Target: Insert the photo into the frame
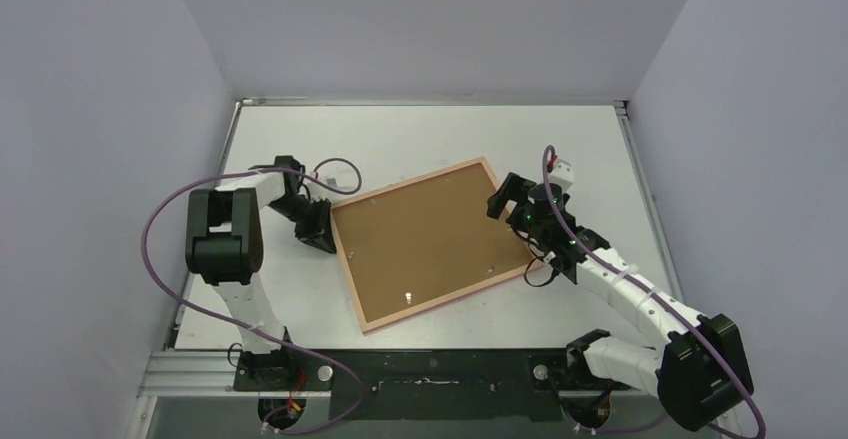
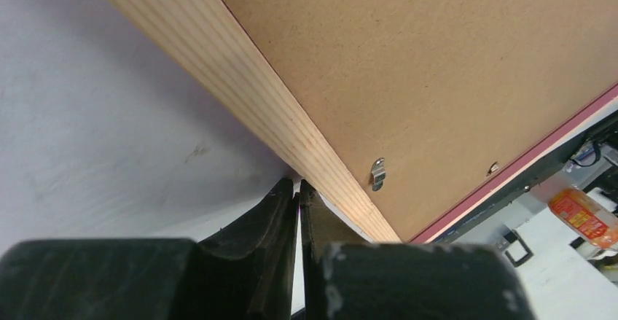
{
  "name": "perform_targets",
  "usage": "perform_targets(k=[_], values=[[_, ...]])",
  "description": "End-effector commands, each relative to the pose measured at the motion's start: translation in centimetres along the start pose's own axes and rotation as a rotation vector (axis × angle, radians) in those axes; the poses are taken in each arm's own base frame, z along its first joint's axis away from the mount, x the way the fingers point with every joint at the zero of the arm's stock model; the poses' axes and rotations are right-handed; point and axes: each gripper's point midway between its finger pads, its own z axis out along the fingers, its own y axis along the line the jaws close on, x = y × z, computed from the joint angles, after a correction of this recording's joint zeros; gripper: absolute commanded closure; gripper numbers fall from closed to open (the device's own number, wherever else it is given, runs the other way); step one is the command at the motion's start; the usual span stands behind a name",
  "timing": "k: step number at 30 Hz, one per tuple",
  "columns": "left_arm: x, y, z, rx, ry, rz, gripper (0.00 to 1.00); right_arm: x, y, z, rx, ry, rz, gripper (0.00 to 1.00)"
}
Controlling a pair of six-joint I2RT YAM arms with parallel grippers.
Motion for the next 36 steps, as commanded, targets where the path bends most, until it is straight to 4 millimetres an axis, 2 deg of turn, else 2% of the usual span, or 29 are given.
perform_targets(k=[1,8,11,15,18,21,27,36], values=[[-4.2,-3.1,1.0,0.037,-0.079,0.104,0.93,1.9,4.2,0.0,-0.147,0.041,0.017,0.03],[-6.4,-7.5,2.5,0.095,-0.091,0.146,0.94,5.5,10.3,0.5,-0.311,0.094,-0.007,0.06],[-6.7,-7.9,1.9,0.120,-0.094,0.131,0.94,7.0,13.4,0.7,-0.418,0.128,-0.016,0.06],[-6.8,-7.3,-0.2,0.164,-0.127,0.088,0.93,9.2,18.5,0.2,-0.564,0.171,-0.064,0.04],[-6.5,-7.7,-1.3,0.197,-0.145,0.078,0.93,11.2,21.7,-0.3,-0.665,0.201,-0.093,0.05],[-6.4,-8.6,-1.2,0.236,-0.151,0.065,0.93,13.5,23.9,-0.5,-0.718,0.231,-0.122,0.05],[-6.4,-9.1,-0.2,0.229,-0.157,0.073,0.93,16.9,26.6,-0.3,-0.767,0.265,-0.140,0.06],[-5.9,-8.0,1.4,0.211,-0.120,0.048,0.92,18.6,27.8,0.7,-0.781,0.295,-0.149,0.06]])
